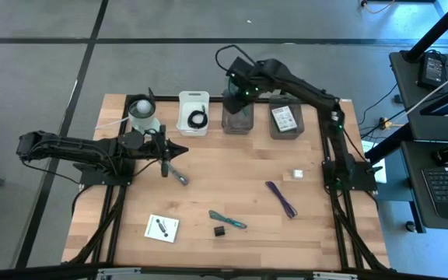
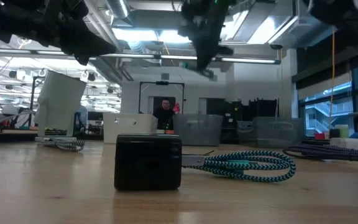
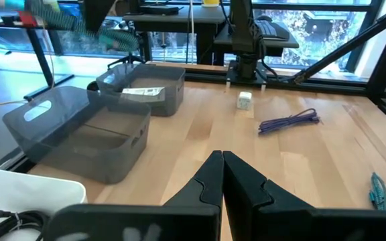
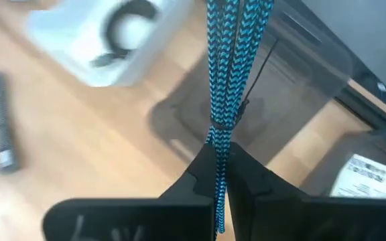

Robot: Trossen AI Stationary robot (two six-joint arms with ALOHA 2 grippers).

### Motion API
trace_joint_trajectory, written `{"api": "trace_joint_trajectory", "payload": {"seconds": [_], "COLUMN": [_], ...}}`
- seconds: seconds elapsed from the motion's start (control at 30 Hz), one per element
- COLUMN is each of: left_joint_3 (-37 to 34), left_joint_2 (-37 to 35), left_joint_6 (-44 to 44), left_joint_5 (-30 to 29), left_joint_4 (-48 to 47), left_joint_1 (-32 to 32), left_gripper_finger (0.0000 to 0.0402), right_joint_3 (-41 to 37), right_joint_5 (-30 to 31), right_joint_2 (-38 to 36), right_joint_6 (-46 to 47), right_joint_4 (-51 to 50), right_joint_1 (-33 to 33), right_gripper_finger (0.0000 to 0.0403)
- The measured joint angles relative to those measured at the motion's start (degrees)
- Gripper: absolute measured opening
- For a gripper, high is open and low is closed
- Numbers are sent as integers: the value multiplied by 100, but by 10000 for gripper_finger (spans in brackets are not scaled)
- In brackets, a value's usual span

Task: Pick and place items into bin
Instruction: Remove the blue cable charger from the left black bin

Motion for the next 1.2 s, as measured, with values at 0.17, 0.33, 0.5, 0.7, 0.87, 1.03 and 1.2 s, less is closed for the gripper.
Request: {"api": "trace_joint_trajectory", "payload": {"seconds": [0.17, 0.33, 0.5, 0.7, 0.87, 1.03, 1.2], "left_joint_3": [0, 0, 0, 0, 0, 0, 0], "left_joint_2": [0, 0, 0, 0, 0, 2, 2], "left_joint_6": [-70, -84, -84, -84, -154, -233, -235], "left_joint_5": [14, 12, 12, 77, 180, 182, 182], "left_joint_4": [0, 0, 0, -1, -2, -1, 0], "left_joint_1": [0, 0, 0, -1, -2, -2, -2], "left_gripper_finger": [2, 2, 2, 2, 2, 2, 2], "right_joint_3": [4, 2, -286, -1816, -3184, -4075, -4254], "right_joint_5": [21, 22, 127, -614, -1055, -1249, -1458], "right_joint_2": [-339, -263, 77, 328, 324, 320, 306], "right_joint_6": [-22, -328, -345, -156, 287, 739, 830], "right_joint_4": [126, 155, 281, 1280, 2513, 3353, 3437], "right_joint_1": [707, 1543, 1979, 2194, 2363, 2479, 2487], "right_gripper_finger": [12, 12, 11, 10, 10, 15, 57]}}
